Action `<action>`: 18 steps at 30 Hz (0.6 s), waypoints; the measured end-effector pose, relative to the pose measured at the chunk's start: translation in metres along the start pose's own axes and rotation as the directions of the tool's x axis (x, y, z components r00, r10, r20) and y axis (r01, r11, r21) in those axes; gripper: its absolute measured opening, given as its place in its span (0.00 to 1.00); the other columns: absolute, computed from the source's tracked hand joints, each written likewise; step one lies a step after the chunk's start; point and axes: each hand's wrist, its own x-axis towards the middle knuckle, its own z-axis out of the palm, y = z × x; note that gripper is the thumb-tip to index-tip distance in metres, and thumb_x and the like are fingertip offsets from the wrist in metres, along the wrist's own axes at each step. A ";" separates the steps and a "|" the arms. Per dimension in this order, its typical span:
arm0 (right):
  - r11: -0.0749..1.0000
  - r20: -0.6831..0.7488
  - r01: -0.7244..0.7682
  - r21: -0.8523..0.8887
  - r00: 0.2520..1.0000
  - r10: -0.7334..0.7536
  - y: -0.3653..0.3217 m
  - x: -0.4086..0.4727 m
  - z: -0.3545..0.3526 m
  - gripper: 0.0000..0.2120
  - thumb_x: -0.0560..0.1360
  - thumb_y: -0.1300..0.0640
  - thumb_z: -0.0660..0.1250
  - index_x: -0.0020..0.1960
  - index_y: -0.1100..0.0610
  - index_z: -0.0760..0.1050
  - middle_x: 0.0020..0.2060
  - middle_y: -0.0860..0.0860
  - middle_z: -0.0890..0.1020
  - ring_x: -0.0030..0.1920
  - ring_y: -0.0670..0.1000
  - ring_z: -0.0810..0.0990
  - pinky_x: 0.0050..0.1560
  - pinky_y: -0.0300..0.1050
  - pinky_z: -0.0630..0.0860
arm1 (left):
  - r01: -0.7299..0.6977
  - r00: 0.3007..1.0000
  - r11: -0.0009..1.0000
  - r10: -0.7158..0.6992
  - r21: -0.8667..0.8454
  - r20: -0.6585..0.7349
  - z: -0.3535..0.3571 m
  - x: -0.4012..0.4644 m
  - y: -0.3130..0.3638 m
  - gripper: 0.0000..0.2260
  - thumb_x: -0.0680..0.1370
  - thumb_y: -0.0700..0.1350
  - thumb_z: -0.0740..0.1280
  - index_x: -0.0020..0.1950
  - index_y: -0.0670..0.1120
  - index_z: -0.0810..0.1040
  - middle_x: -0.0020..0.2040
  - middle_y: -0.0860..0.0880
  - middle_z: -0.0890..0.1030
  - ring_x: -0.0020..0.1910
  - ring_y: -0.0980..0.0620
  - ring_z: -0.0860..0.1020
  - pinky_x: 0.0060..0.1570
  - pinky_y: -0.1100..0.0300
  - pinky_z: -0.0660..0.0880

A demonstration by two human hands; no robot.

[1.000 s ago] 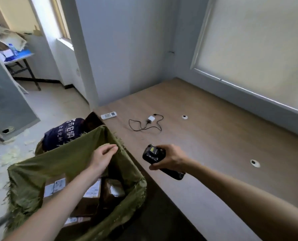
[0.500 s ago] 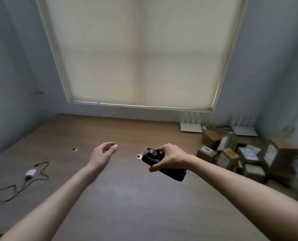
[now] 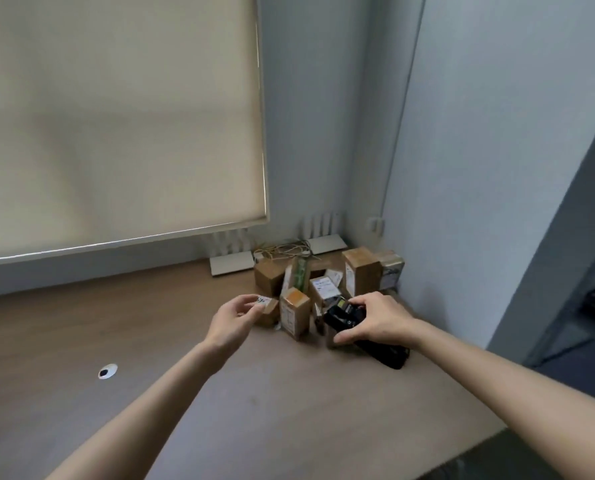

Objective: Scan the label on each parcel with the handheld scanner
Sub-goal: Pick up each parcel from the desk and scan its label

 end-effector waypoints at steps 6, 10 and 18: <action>0.982 -0.144 -0.157 0.103 0.975 0.171 0.079 0.034 -0.014 0.42 0.48 0.26 0.76 0.57 0.44 0.83 0.49 0.44 0.86 0.52 0.49 0.84 0.55 0.48 0.81 | 0.008 0.989 1.000 -0.006 -0.006 0.150 0.080 0.070 0.012 0.20 0.81 0.53 0.67 0.71 0.47 0.76 0.63 0.47 0.81 0.58 0.53 0.79 0.51 0.63 0.74; 0.956 -0.178 -0.232 0.180 0.948 0.264 0.111 0.073 -0.029 0.30 0.61 0.36 0.83 0.59 0.46 0.83 0.50 0.46 0.86 0.51 0.50 0.82 0.49 0.43 0.76 | 0.030 0.976 0.999 -0.027 -0.010 0.216 0.118 0.125 0.013 0.21 0.82 0.52 0.66 0.74 0.46 0.72 0.63 0.48 0.80 0.59 0.52 0.78 0.52 0.62 0.73; 0.902 -0.198 -0.337 0.270 0.897 0.395 0.148 0.173 -0.049 0.31 0.62 0.37 0.83 0.61 0.47 0.82 0.53 0.48 0.86 0.53 0.51 0.83 0.50 0.44 0.76 | 0.079 0.949 0.997 -0.071 -0.015 0.308 0.170 0.236 0.002 0.23 0.82 0.52 0.65 0.76 0.49 0.69 0.63 0.49 0.80 0.61 0.52 0.78 0.59 0.57 0.75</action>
